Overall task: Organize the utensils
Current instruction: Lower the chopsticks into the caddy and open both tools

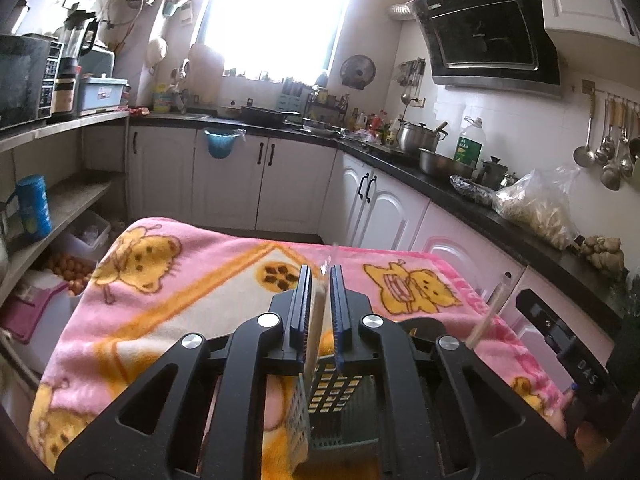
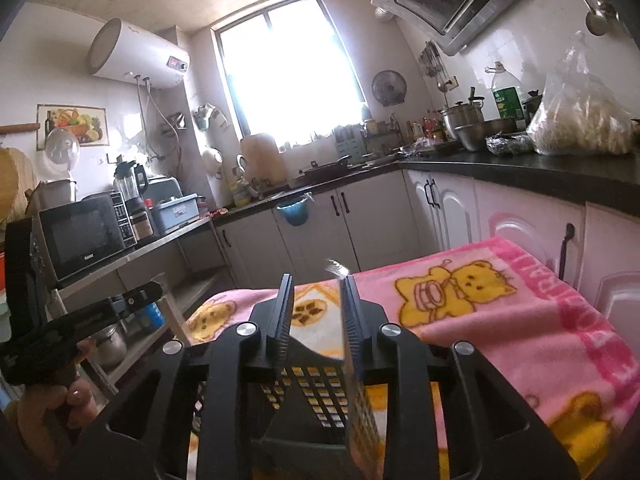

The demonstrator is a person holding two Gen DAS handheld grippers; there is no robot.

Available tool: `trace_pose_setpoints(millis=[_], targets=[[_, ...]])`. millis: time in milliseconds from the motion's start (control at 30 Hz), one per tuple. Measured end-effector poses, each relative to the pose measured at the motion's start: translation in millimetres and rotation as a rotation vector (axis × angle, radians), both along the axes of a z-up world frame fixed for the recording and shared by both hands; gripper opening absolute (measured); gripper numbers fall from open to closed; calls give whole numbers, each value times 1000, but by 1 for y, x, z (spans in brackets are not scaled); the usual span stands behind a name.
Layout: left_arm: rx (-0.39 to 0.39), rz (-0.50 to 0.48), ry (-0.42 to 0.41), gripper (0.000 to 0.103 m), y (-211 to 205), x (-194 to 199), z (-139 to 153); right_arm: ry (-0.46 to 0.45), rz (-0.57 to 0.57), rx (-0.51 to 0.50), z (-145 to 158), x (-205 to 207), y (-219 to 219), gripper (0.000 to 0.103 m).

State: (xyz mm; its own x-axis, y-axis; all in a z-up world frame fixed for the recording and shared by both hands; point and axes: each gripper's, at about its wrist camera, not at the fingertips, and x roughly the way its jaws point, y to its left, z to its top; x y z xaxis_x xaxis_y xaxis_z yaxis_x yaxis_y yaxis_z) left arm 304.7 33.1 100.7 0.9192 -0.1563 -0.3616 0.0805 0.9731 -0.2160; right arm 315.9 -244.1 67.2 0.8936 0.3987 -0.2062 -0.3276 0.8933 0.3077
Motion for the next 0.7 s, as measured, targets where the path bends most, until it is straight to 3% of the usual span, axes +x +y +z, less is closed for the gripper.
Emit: trace_pose_setpoints(millis=[333, 700], targets=[[-10, 0, 27, 22, 4, -17, -8, 34, -10, -15, -3, -31, -14, 40], [-19, -1, 46, 49, 9, -48, -15, 62, -15, -71, -7, -65, -17, 52]])
